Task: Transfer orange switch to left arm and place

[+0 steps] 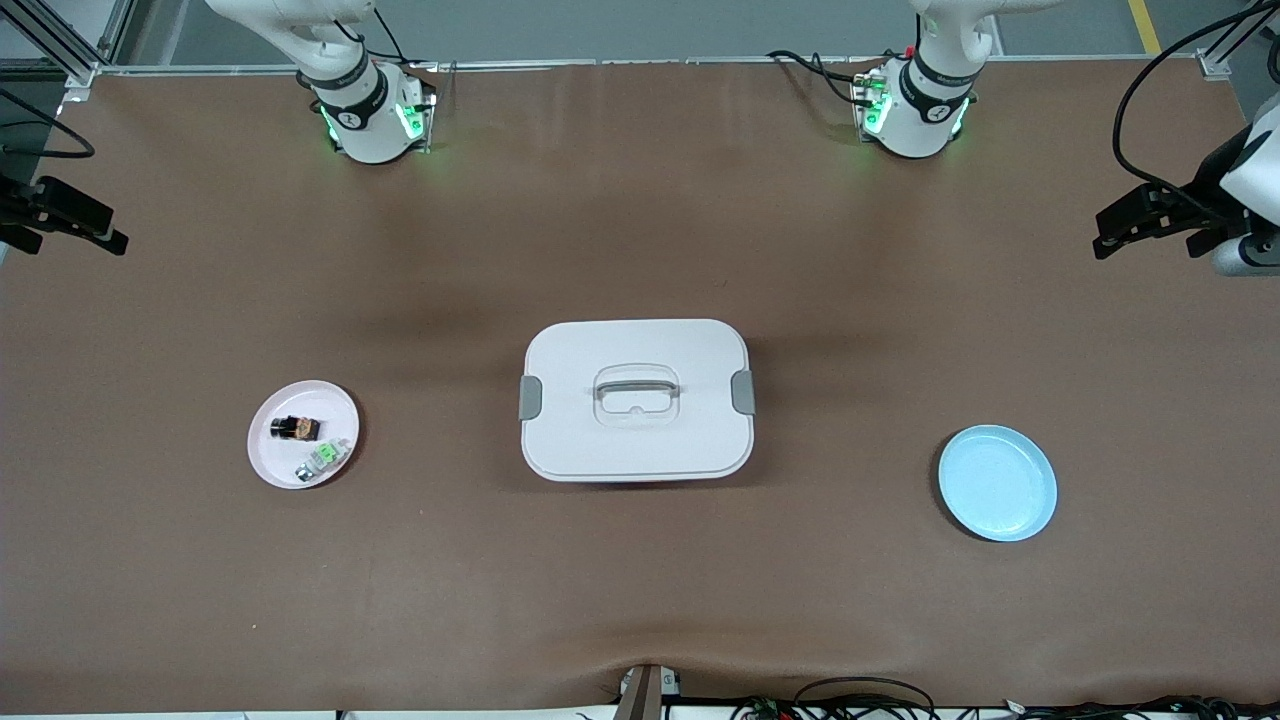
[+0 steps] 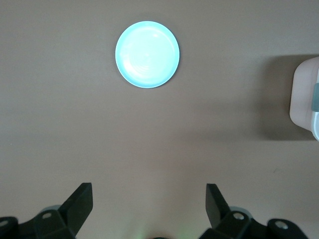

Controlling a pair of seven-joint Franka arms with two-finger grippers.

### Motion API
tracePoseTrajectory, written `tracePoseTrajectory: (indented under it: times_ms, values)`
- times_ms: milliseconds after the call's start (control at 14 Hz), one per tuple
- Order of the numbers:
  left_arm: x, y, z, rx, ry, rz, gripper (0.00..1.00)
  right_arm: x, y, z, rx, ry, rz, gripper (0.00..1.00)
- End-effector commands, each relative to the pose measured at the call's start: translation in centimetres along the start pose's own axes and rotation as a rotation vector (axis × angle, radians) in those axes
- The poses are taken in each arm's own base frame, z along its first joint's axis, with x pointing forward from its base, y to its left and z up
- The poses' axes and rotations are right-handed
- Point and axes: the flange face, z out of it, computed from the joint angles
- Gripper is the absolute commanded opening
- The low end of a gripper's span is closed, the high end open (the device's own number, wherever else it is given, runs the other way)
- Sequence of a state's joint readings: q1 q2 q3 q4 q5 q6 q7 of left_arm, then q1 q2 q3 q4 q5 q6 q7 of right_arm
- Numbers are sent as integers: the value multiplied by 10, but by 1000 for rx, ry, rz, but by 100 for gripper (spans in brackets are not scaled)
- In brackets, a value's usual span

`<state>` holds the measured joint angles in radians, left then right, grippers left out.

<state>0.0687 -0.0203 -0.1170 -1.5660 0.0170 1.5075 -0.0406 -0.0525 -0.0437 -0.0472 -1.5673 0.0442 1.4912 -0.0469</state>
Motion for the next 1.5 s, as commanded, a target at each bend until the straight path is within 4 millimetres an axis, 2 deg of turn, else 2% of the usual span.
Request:
tracePoseTrajectory:
  times_ms: [0,214,285,427,570,712,783,1068,1424]
  values:
    - [1,1,-2,-16,-13,3,100,-7,3,-2,11,9,-3,100]
    - [0,0,-2,-14,-13,3,100,-3,7,-3,3,18,5,100]
    - [0,-1,0,-16,-18,1,100,6,12,7,4,9,14,100]
    - [1,-4,0,-16,-15,-5,100,37,10,55,-1,-75,10,100]
    - [1,-5,1,-16,-13,-6,100,42,16,59,-1,-80,18,100]
    - [-1,-4,5,-15,-22,-6,100,52,22,80,1,-116,28,100]
    - [-2,-5,6,-13,-25,-5,100,55,25,84,1,-119,32,100]
    - [-4,-3,8,-12,-33,-2,100,58,28,88,6,-103,45,100]
    - [-6,-2,9,-11,-33,-2,100,74,17,140,7,-78,30,100]
